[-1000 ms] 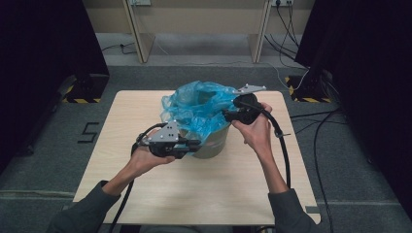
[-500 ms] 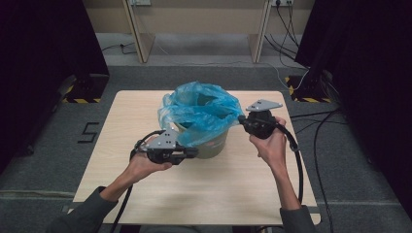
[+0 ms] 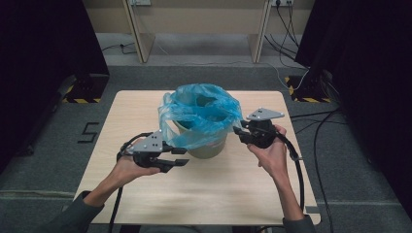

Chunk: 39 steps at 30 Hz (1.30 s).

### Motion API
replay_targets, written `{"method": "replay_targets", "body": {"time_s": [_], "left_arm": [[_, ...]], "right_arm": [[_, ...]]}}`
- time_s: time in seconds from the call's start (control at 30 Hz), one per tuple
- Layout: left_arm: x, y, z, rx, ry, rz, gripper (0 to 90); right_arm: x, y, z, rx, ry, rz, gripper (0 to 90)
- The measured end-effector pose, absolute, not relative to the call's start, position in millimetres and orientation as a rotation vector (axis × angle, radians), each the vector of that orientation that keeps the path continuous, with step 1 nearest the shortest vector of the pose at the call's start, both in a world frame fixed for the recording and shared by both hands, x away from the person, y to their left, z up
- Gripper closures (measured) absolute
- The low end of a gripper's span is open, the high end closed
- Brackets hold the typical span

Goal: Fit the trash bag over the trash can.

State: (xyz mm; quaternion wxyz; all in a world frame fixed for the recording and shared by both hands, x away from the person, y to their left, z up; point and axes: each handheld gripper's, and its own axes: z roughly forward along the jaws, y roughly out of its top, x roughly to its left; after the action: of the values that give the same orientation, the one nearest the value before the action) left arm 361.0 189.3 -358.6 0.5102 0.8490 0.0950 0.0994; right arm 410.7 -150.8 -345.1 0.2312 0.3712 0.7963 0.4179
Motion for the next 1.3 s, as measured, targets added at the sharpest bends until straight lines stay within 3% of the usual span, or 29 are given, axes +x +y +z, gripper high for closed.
{"method": "replay_targets", "body": {"time_s": [0.1, 0.4, 0.53, 0.6, 0.67, 0.73, 0.9, 1.07, 1.3], "left_arm": [[356, 192, -348, 2.025, 0.230, 0.260, 54.3], [373, 171, -330, 1.980, 0.306, 0.343, 41.2], [384, 153, -335, 1.965, 0.320, 0.329, 41.5], [387, 146, -338, 1.966, 0.295, 0.344, 49.3], [389, 142, -342, 1.971, 0.263, 0.347, 69.4], [387, 141, -346, 1.982, 0.249, 0.354, 80.2], [379, 148, -367, 2.044, 0.221, 0.340, 88.8], [387, 162, -390, 2.050, 0.299, 0.317, 89.7], [402, 179, -410, 2.031, 0.405, 0.316, 89.8]], "right_arm": [[405, -154, -332, 1.015, 2.146, 1.176, 52.3], [408, -154, -304, 1.025, 2.073, 1.240, 45.4], [426, -148, -298, 1.050, 2.079, 1.205, 41.6], [439, -142, -300, 1.069, 2.093, 1.175, 39.8], [454, -138, -305, 1.104, 2.114, 1.145, 37.6], [464, -138, -310, 1.127, 2.126, 1.147, 37.5], [477, -145, -319, 1.108, 2.156, 1.164, 62.7], [475, -150, -324, 1.070, 2.169, 1.143, 84.5], [474, -156, -342, 1.108, 2.190, 1.073, 87.9]]}}
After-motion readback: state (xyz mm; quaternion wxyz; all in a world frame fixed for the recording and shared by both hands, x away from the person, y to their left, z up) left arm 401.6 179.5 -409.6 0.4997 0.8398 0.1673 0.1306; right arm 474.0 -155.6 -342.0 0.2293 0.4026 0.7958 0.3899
